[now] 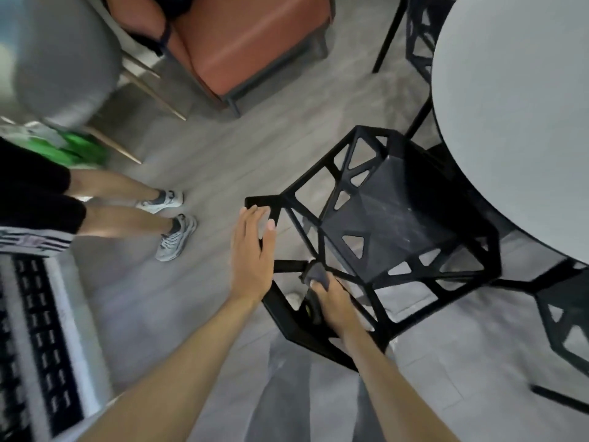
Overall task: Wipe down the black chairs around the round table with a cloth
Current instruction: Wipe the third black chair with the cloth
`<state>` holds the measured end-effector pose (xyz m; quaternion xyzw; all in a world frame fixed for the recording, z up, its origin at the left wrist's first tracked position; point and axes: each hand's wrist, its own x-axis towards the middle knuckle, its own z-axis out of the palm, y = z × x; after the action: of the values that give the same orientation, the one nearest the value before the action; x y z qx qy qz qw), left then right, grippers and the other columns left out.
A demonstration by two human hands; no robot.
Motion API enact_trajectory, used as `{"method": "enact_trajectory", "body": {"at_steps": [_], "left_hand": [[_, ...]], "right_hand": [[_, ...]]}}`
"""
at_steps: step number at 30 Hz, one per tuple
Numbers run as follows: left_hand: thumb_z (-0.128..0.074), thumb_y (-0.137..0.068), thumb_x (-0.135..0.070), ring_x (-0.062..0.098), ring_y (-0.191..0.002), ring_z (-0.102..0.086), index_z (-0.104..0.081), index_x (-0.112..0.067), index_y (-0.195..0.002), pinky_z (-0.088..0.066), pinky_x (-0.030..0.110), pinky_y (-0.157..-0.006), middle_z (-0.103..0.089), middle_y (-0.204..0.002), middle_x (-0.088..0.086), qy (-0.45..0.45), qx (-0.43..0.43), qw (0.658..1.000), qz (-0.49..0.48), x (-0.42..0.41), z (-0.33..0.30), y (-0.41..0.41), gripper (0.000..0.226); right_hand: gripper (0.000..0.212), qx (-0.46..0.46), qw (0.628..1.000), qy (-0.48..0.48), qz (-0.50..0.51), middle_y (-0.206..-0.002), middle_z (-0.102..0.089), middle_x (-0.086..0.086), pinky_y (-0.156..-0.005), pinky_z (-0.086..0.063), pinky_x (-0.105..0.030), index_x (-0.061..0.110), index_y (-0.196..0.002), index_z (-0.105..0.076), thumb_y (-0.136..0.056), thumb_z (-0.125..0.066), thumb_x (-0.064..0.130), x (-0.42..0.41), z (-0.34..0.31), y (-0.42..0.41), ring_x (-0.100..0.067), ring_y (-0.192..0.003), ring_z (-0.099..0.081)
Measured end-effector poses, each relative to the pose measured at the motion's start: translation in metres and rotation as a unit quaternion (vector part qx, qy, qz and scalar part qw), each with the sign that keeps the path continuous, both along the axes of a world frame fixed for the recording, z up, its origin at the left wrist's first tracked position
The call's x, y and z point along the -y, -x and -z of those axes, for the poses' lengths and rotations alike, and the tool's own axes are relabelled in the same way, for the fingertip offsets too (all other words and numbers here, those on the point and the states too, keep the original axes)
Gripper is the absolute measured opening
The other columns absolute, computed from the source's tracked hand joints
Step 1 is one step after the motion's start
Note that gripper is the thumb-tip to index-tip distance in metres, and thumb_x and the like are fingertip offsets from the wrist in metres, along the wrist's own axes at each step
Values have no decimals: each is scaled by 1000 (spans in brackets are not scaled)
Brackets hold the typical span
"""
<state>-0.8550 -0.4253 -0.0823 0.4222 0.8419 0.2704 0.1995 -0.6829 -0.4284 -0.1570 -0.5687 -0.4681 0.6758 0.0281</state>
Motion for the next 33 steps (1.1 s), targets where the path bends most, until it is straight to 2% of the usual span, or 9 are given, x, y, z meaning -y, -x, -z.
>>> {"method": "enact_trajectory", "body": {"at_steps": [3,6,11,15,19,21,24,29,33], "left_hand": [[-35,-112,-47,1,-155,-20,-50,-25,-149,-6,5,-118,-40,-153,-19,7,-10,1000,5,1,-2,0,46],[-36,-112,-46,4,-157,-19,-51,-23,-149,-7,9,-121,-43,-157,-12,13,-11,1000,6,-1,-4,0,46],[-34,-111,-49,-7,-154,-11,-49,-26,-150,-5,6,-119,-36,-155,-23,23,0,1000,3,0,-3,1,47],[-34,-111,-49,-12,-153,-8,-48,-26,-151,-5,6,-119,-38,-157,-19,19,-4,1000,3,2,0,4,49],[-31,-111,-51,-4,-156,-11,-49,-24,-151,-6,8,-121,-42,-159,-13,17,5,1000,3,3,1,3,51],[-31,-111,-52,-1,-157,-13,-50,-24,-151,-7,10,-122,-43,-159,-11,19,0,1000,7,2,0,3,52],[-29,-109,-55,2,-157,-16,-51,-21,-151,-8,13,-124,-45,-158,-9,28,-19,999,11,2,-3,3,58],[-28,-110,-54,-1,-156,-15,-49,-23,-151,-9,12,-123,-44,-158,-11,24,-19,999,11,1,-7,1,56],[-23,-108,-59,0,-157,-14,-44,-25,-155,-11,21,-127,-39,-163,-10,20,-10,1000,9,1,-6,1,61]], "right_hand": [[16,-44,998,20,-27,-104,-72,9,-85,-48,-24,29,-112,-67,-104,-54,34,15,-18,-19,-3,-98,-65],[13,-51,998,22,11,-99,-74,5,-92,-53,-37,28,-109,-69,-103,-58,32,0,-6,-24,-15,-100,-69],[34,88,979,56,176,-113,-67,-8,-92,-48,-35,8,-130,-61,-104,-57,30,-46,41,2,-30,-111,-63],[17,72,996,-52,28,-83,-65,-1,-66,-42,-31,12,-97,-63,-104,-54,26,-31,25,27,-28,-88,-65],[21,-19,993,-120,-9,-70,-61,3,-63,-45,-27,20,-82,-59,-101,-60,28,-15,-17,24,-9,-67,-59],[16,-59,986,-148,-52,-69,-62,7,-63,-45,-16,26,-85,-59,-101,-60,23,-11,-31,23,-4,-68,-61],[8,-10,985,-140,-101,-76,-65,8,-59,-46,-11,23,-110,-63,-103,-58,24,-17,-9,20,0,-69,-66],[25,106,985,-99,-95,-103,-71,-7,-86,-54,-40,13,-117,-63,-102,-58,32,-41,22,20,-28,-102,-68],[19,0,983,-159,-90,-84,-70,8,-78,-60,-32,22,-108,-65,-98,-64,38,-19,-25,32,-6,-79,-69]]}}
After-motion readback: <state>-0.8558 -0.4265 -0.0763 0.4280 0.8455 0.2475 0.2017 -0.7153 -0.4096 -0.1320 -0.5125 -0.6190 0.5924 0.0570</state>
